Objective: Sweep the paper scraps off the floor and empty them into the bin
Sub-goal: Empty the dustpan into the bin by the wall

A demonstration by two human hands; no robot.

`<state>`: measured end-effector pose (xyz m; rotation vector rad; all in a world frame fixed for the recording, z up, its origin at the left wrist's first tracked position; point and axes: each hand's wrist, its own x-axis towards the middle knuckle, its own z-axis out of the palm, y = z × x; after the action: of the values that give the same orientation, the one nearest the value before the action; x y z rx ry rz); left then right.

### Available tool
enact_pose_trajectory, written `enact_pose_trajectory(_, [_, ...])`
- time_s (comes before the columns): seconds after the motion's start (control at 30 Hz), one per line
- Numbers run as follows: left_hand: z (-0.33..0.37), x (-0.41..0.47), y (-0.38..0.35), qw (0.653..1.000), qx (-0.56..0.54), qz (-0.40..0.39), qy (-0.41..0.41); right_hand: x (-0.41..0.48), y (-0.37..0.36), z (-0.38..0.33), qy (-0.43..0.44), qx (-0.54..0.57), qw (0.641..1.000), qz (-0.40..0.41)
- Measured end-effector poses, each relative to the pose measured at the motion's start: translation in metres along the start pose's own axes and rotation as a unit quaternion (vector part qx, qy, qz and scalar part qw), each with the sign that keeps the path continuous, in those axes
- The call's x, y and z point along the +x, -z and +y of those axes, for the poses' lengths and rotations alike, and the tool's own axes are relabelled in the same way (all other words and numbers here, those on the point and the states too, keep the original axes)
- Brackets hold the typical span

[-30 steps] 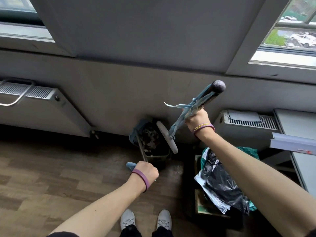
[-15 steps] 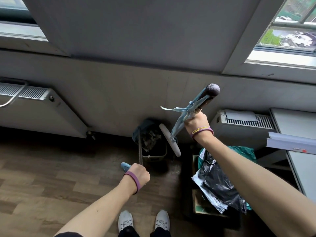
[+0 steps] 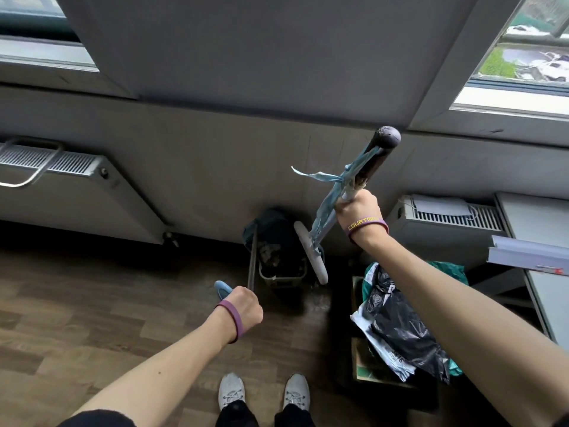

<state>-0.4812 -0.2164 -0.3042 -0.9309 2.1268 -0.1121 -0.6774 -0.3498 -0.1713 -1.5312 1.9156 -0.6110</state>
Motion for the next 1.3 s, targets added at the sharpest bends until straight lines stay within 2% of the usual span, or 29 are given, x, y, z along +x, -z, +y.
enact_pose_trajectory(0.43, [-0.009,-0.013,0.008,1.0,-0.002,-0.003,0.018,-0.001,0.007,-0.015,0.005,0.001,1.0,0.019])
enact_pose_trajectory(0.87, [-0.02,-0.008,0.01,0.982,-0.128,-0.016,0.136,0.001,0.004,-0.004,0.003,0.009,1.0,0.01])
enact_pose_trajectory(1.0, [-0.029,-0.011,0.013,0.951,-0.226,0.006,0.212,0.003,0.005,-0.007,0.02,0.018,1.0,0.01])
enact_pose_trajectory(1.17, [-0.051,-0.021,0.022,0.87,-0.359,0.057,0.333,0.001,0.007,-0.021,0.047,0.014,0.999,-0.004])
enact_pose_trajectory(1.3, [-0.061,-0.034,0.017,0.827,-0.404,0.067,0.385,0.001,0.001,-0.03,0.045,0.034,0.998,-0.032])
